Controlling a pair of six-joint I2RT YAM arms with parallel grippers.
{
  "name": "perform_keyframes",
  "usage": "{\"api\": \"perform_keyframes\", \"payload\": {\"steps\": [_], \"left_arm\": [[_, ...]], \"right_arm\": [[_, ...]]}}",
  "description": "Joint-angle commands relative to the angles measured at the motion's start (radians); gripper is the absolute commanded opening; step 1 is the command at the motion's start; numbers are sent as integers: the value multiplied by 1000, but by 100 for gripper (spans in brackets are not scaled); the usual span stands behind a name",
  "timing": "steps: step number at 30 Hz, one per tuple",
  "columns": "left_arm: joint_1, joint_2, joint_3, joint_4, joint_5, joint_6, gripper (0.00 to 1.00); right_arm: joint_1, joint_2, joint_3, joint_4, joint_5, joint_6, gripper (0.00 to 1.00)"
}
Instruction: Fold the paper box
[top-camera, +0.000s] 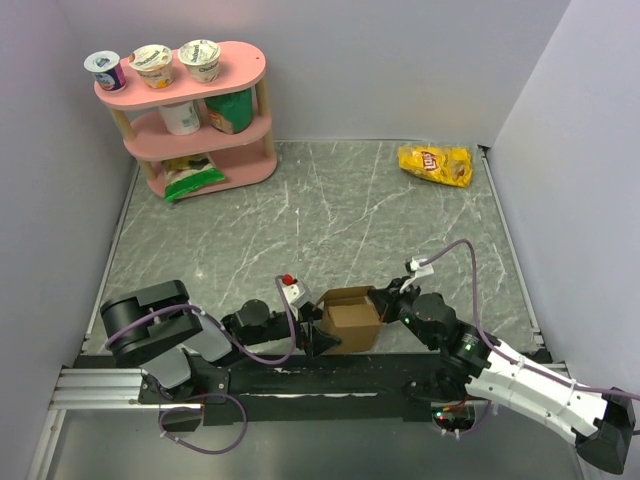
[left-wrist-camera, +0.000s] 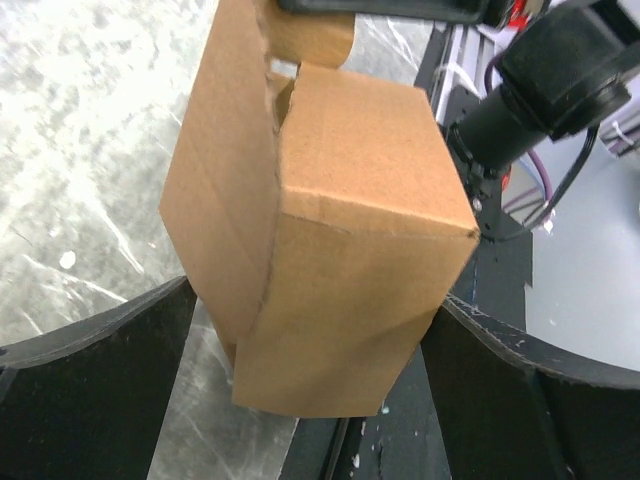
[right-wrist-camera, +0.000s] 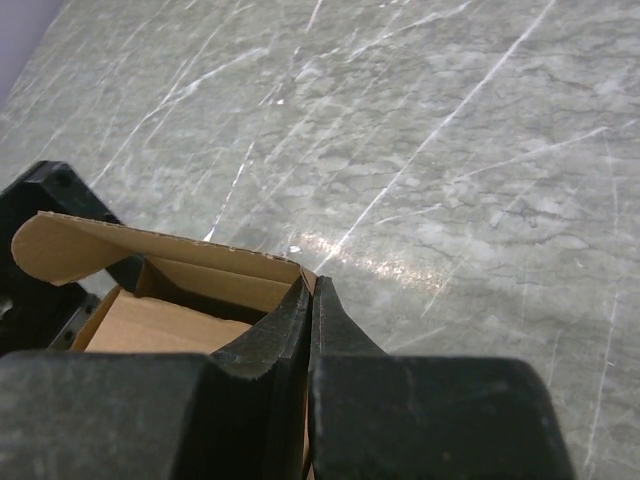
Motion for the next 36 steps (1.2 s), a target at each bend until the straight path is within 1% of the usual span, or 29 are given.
{"api": "perform_keyframes", "payload": {"steps": [1,4,8,9,11,12,14,15,17,18,20,23,26,28,31,36], "left_arm": [[6,46,29,232,68,14,96],[8,66,60,210,117,9,99],[8,82,58,227,106,2,89],[8,82,58,217,89,3,83],[6,84,60,209,80,0,75],[6,87,61,207,69,-4,68],[6,96,61,204,60,-8,62],[6,98,61,195,46,-8,56],[5,102,60,180,33,2,52],[2,102,60,170,23,6,48],[-10,95,63,123,-12,46,46],[-65,69,63,63,-92,112,45],[-87,40,46,57,-161,141,44],[-98,26,34,65,-182,161,44],[-110,17,52,17,-195,179,43],[-129,20,71,-3,-205,178,43]], "right_arm": [[6,6,5,35,-67,-33,0],[6,37,11,48,-82,-38,0],[7,59,21,49,-85,-21,0],[7,69,30,40,-79,-4,0],[7,85,39,17,-71,-7,0],[9,98,51,2,-71,14,0],[7,114,64,-34,-67,31,0],[9,118,74,-41,-68,52,0],[7,128,91,-85,-62,77,0],[9,138,116,-101,-59,94,0],[7,146,142,-151,-50,105,0],[9,149,192,-196,-41,103,0],[9,143,226,-241,-33,97,0],[9,137,237,-261,-34,97,0],[9,128,229,-265,-34,94,0],[9,102,168,-227,-48,147,0]]}}
